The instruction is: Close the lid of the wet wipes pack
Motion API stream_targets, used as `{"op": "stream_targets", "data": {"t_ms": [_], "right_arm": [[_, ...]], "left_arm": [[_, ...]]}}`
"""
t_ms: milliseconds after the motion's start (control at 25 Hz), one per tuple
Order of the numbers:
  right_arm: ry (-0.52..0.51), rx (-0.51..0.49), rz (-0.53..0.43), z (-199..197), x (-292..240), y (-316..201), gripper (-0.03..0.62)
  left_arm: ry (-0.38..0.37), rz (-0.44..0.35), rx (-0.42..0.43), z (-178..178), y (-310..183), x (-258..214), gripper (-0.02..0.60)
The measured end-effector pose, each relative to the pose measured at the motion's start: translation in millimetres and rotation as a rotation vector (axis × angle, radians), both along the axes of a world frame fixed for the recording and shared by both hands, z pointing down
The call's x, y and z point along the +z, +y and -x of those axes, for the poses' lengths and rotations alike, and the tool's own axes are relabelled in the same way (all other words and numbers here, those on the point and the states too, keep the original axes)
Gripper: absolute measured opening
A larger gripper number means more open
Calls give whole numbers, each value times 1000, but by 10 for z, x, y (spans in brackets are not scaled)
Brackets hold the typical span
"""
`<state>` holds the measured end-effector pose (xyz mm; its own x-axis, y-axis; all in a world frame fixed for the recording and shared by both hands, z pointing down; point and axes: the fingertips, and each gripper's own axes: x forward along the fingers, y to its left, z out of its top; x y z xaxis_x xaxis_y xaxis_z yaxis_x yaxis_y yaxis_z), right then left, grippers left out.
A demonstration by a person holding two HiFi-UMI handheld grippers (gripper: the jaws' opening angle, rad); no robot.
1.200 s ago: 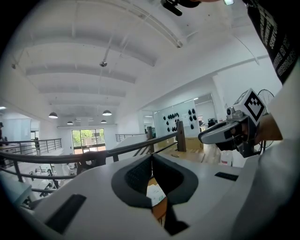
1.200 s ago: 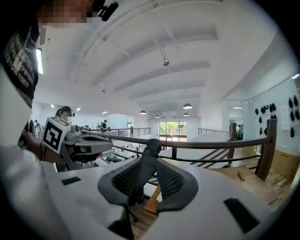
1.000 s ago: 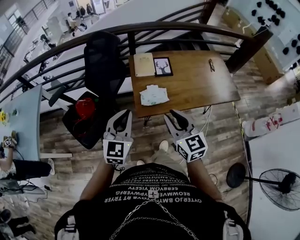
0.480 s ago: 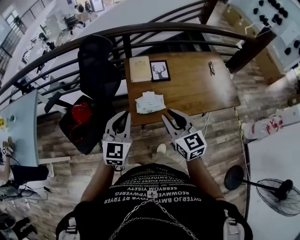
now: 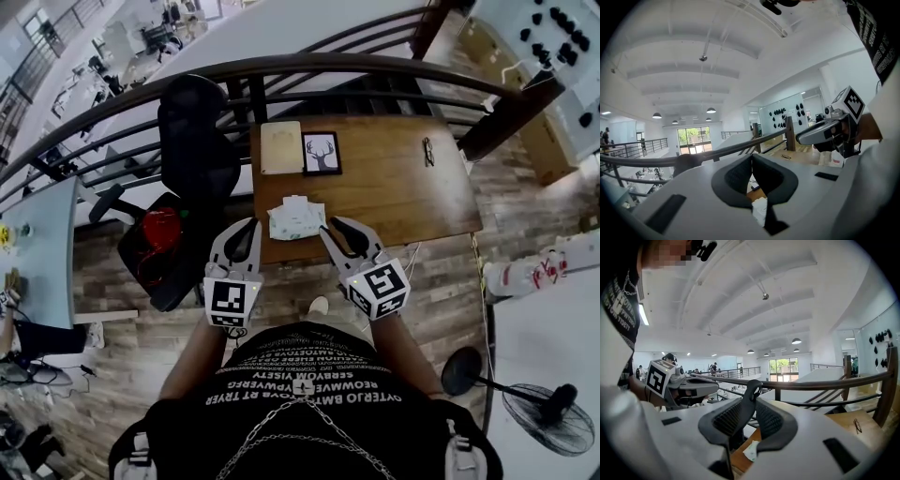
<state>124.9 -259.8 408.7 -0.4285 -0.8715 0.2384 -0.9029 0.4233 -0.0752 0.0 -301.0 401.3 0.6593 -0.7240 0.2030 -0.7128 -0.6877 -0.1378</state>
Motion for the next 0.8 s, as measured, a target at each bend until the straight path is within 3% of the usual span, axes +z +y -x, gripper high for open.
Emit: {"op": "stream_targets", "data": {"t_ms": [480,800], "right_arm": [[10,-40,-29,-568,-79,-317,95],[14,-81,-42,-840,-75,-502,95]], "left_arm": [[10,-21,-17,-617,-268,-37,28],[14,-35,-66,-850,-416,-27,28]]}}
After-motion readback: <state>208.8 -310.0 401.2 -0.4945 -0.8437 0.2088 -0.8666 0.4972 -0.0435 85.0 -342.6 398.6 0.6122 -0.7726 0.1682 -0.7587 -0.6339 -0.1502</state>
